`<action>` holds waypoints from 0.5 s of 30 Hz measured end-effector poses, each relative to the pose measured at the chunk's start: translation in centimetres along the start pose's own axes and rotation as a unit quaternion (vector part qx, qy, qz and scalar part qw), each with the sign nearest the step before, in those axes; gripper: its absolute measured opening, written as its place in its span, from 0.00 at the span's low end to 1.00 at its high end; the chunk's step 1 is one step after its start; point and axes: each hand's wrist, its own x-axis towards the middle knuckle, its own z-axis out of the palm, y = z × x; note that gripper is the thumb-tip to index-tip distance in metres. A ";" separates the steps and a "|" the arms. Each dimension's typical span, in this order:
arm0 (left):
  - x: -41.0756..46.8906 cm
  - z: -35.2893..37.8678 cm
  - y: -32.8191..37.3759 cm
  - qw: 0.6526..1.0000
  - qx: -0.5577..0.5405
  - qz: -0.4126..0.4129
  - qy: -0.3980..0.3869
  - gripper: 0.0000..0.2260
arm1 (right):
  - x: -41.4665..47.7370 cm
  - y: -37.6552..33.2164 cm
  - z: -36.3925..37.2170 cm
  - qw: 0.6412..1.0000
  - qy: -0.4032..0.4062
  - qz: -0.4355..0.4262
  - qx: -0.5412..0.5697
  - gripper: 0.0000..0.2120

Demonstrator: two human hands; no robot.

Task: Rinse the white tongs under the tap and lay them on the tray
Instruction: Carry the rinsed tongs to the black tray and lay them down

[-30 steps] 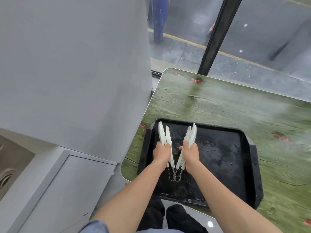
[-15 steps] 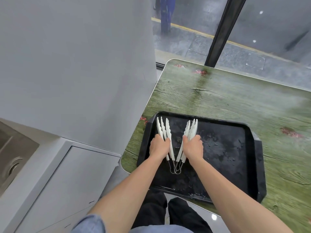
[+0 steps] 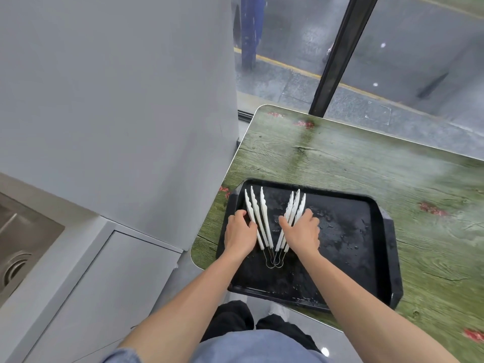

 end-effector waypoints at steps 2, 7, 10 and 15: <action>-0.7 -0.1 -0.4 1.000 0.005 0.018 0.019 0.19 | -0.7 -0.4 0.4 1.000 0.013 -0.009 -0.017 0.39; -2.2 0.5 -1.4 0.998 0.039 0.040 0.035 0.21 | -2.1 -1.1 2.0 0.998 0.025 0.001 -0.055 0.53; -2.8 1.1 -1.7 0.997 0.065 0.041 0.026 0.25 | -2.3 -1.3 2.6 0.997 0.025 0.019 -0.073 0.56; -3.2 2.0 -2.0 0.993 0.107 0.039 0.013 0.30 | -2.2 -1.9 2.7 0.997 0.028 0.032 -0.061 0.51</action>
